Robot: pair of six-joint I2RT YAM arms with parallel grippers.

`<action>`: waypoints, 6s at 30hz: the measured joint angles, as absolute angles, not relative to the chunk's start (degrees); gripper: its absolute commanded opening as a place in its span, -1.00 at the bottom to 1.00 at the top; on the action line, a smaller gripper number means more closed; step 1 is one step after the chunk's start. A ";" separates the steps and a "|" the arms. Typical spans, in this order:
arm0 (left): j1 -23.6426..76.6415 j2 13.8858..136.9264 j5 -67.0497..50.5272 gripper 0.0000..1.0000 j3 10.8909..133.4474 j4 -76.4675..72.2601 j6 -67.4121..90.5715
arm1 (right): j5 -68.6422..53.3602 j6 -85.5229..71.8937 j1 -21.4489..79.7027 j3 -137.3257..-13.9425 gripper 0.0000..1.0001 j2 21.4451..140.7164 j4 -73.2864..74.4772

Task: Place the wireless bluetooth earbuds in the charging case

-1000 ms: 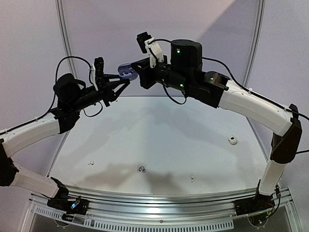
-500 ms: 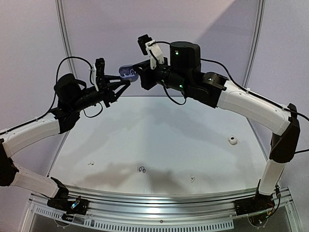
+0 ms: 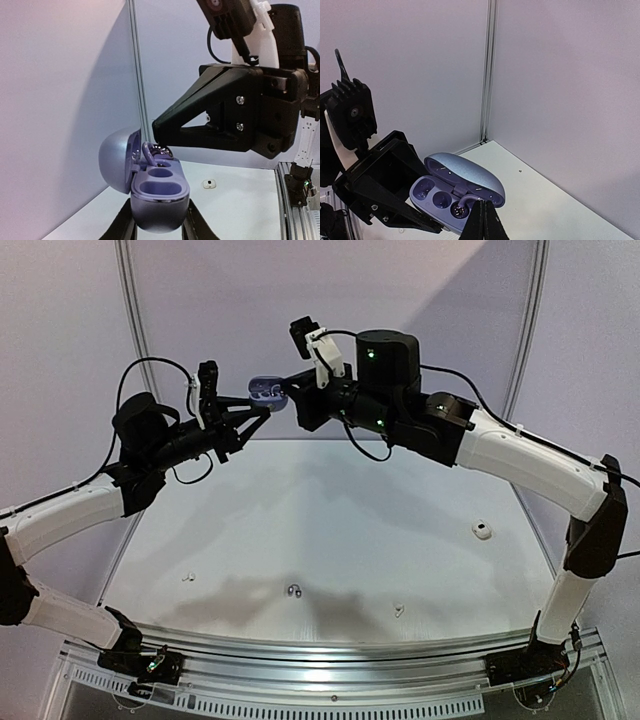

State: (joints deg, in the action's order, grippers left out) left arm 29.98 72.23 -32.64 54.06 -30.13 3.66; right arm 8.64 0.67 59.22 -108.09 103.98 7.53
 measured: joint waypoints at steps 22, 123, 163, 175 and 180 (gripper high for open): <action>29.23 72.14 -42.33 -1.00 54.00 -35.51 5.04 | -7.03 -0.51 54.39 -110.41 0.08 98.06 13.91; 28.49 71.22 -53.65 -1.00 53.78 -47.46 23.68 | -34.65 -3.03 53.12 -112.33 0.10 102.59 13.69; 28.42 72.14 -56.05 -0.66 58.19 -43.90 23.75 | -36.58 0.56 53.58 -113.97 -0.67 103.37 15.49; 28.38 72.38 -56.42 -1.00 58.81 -42.33 23.53 | -36.49 1.28 53.56 -114.02 -0.62 103.37 15.88; 28.38 72.38 -56.29 -1.00 58.81 -42.33 23.55 | -35.86 1.34 53.58 -113.99 0.11 103.37 16.03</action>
